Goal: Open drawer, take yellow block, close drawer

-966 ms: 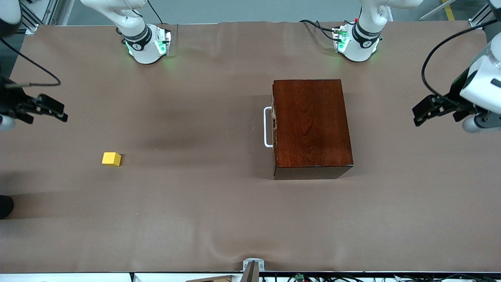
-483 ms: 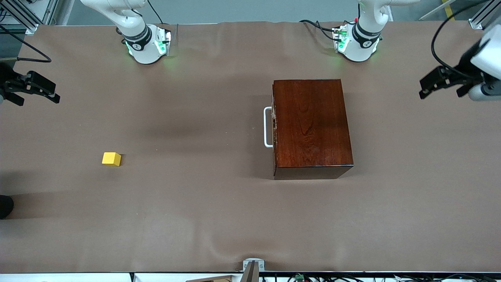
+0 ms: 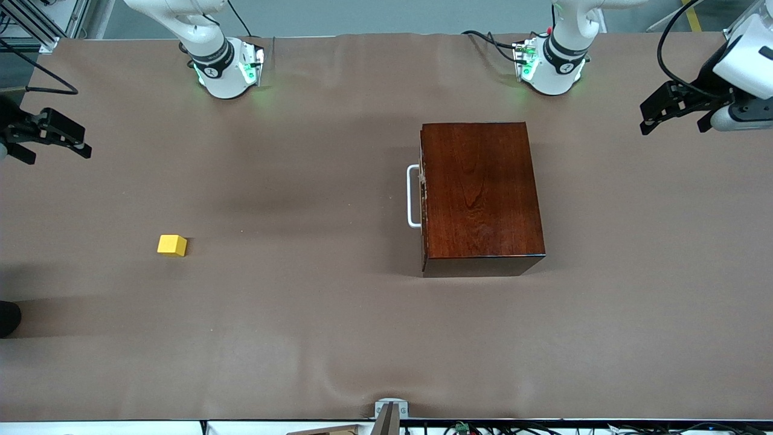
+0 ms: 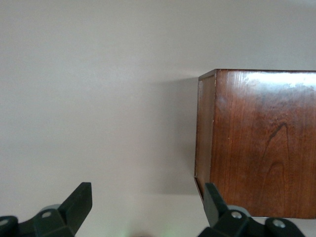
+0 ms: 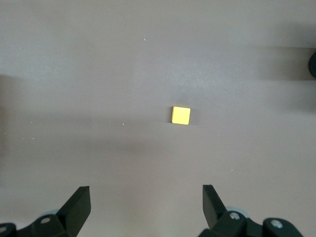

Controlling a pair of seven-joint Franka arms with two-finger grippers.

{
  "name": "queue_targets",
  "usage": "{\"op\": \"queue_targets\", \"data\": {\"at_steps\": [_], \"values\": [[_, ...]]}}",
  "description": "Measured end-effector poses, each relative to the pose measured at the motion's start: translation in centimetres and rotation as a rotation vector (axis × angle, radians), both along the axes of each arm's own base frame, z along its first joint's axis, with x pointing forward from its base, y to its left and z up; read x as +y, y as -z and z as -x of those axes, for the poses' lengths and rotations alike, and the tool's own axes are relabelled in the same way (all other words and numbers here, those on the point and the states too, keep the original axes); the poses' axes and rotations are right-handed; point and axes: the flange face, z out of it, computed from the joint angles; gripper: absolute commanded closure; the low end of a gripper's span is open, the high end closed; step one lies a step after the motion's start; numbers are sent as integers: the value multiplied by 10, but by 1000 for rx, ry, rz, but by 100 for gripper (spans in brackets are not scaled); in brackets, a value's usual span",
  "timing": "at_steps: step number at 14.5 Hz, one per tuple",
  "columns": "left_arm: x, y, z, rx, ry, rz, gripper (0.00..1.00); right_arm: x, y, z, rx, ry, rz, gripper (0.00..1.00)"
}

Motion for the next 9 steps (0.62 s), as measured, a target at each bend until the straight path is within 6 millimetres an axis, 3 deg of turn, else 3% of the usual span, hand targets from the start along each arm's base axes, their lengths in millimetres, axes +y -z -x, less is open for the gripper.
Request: {"op": "queue_targets", "data": {"at_steps": [9], "values": [[8, -4, -2, -13, -15, 2, 0, 0, 0, 0, 1, -1, 0, 0]]}}
